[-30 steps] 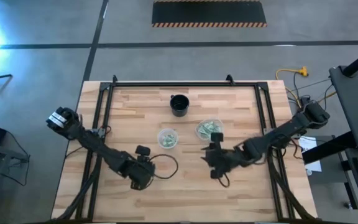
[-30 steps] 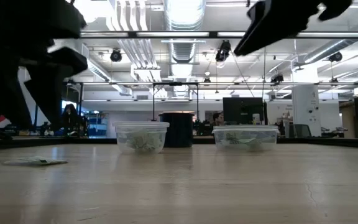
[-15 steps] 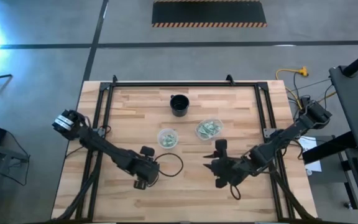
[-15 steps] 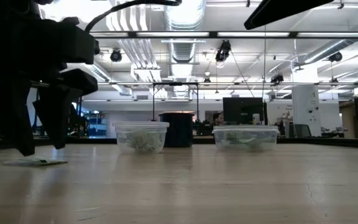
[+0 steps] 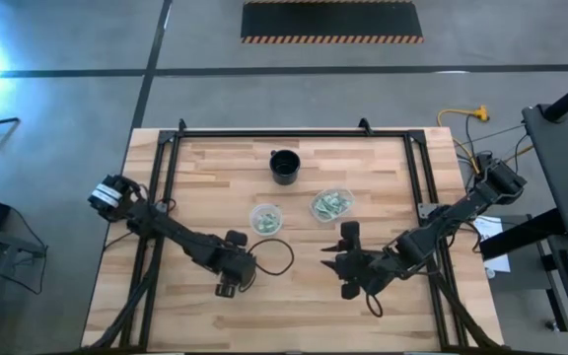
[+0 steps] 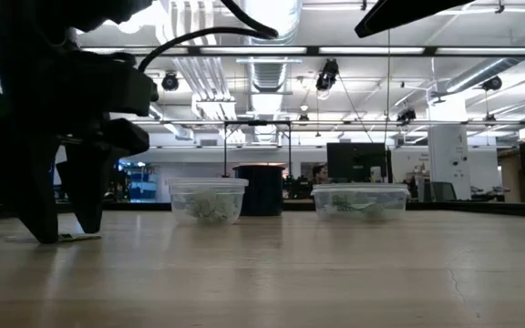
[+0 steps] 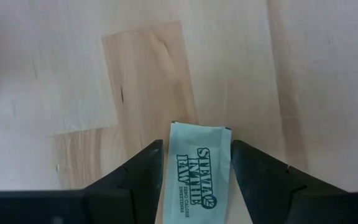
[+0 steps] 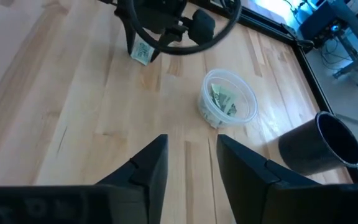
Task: Pick and place Stevia / Truvia into bins
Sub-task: Put the green stevia packet into the left transparent container
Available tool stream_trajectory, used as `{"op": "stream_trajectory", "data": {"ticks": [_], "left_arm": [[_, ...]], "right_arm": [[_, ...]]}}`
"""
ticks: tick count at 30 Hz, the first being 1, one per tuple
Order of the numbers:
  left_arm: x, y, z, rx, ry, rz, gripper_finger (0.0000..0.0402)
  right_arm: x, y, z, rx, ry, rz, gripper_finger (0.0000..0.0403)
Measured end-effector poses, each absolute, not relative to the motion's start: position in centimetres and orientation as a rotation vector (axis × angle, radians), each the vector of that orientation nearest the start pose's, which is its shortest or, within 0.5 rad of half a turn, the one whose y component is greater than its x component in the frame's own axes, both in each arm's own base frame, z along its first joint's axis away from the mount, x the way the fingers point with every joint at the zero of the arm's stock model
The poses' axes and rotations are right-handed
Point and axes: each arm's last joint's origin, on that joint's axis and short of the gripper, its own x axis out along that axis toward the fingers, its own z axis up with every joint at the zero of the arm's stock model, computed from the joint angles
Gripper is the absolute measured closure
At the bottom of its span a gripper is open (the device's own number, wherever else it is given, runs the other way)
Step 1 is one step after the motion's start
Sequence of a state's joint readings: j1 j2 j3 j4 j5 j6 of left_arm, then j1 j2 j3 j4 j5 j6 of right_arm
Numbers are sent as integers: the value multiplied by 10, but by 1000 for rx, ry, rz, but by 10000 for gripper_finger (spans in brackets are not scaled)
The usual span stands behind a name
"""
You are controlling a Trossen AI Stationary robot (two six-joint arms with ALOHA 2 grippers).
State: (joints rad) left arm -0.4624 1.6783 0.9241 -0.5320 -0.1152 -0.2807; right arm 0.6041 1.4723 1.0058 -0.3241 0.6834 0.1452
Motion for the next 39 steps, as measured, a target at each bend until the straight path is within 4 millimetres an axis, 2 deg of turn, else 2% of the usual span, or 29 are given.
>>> {"op": "stream_trajectory", "data": {"ticks": [16,26,34,39], "left_arm": [[272,-120,136,50,1329,-156,229],[273,-121,137,44,1321,-162,300],[273,-121,139,41,1314,-165,326],[274,-122,147,45,1299,-161,346]], "right_arm": [[260,157,246,-329,622,-119,285],[260,157,246,-330,622,-119,296],[260,157,245,-330,623,-119,304],[260,157,245,-330,623,-119,308]]}}
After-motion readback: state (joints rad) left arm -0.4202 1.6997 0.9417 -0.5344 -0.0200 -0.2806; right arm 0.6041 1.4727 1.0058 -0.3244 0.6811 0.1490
